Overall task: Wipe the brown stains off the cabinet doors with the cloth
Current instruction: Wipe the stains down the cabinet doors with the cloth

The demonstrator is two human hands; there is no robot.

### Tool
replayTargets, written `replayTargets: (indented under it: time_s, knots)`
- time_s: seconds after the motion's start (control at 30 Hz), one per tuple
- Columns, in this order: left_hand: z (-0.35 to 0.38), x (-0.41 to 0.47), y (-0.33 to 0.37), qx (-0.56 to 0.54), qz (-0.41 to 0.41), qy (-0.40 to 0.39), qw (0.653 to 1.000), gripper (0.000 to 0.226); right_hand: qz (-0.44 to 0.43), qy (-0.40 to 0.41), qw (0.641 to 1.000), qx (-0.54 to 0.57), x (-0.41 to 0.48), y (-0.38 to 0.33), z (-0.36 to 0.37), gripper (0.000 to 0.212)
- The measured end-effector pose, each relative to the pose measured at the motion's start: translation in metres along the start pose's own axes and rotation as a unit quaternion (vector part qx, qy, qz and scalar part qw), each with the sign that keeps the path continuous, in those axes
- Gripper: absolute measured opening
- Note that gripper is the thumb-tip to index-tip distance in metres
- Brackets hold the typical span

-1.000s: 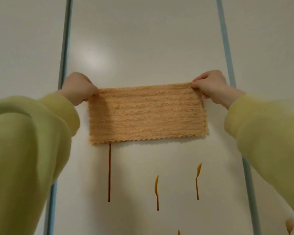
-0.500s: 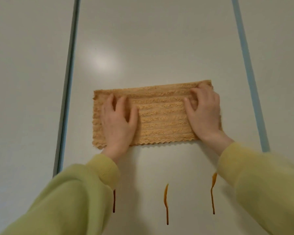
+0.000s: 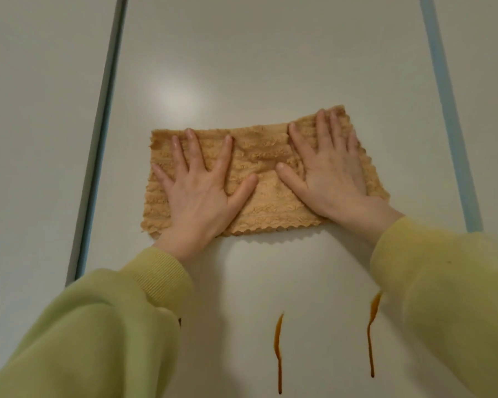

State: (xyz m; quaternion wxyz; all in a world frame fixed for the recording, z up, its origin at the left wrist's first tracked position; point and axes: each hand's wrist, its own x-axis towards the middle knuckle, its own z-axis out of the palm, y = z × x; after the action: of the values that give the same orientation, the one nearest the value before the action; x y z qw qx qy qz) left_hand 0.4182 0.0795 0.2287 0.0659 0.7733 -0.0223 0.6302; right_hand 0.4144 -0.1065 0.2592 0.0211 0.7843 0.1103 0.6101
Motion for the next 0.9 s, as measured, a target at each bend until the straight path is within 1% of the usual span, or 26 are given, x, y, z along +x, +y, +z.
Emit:
replayTargets:
  time_s: [0.1, 0.27, 0.37, 0.43, 0.53, 0.67, 0.8, 0.9]
  knots:
    - [0.000, 0.003, 0.002, 0.004, 0.010, 0.006, 1.000, 0.071, -0.041, 0.012, 0.999, -0.002, 0.007, -0.002, 0.001, 0.064]
    - [0.000, -0.003, 0.009, 0.009, 0.032, 0.008, 0.999, 0.069, -0.069, 0.021, 0.997, 0.007, 0.003, -0.003, 0.002, 0.058]
    - [0.002, -0.007, 0.016, 0.003, 0.044, 0.016, 0.999, 0.068, -0.086, 0.026, 0.996, 0.017, 0.000, -0.003, 0.002, 0.056]
    - [0.004, -0.010, 0.021, 0.003, 0.055, 0.020, 0.998, 0.067, -0.100, 0.021, 0.994, 0.023, -0.004, -0.003, 0.001, 0.059]
    - [0.006, -0.020, 0.027, -0.007, 0.075, 0.019, 0.997, 0.070, -0.109, 0.009, 0.993, 0.034, -0.014, 0.000, 0.004, 0.056]
    - [0.011, -0.048, 0.036, -0.020, 0.112, 0.006, 0.993, 0.069, -0.123, 0.011, 0.991, 0.048, -0.043, -0.002, 0.011, 0.065]
    - [0.023, -0.093, 0.036, -0.010, 0.146, 0.021, 0.989, 0.062, -0.126, 0.027, 0.990, 0.048, -0.094, -0.006, 0.026, 0.059]
    - [0.026, -0.103, 0.033, -0.003, 0.164, 0.025, 0.986, 0.053, -0.121, 0.024, 0.991, 0.044, -0.108, -0.008, 0.031, 0.059]
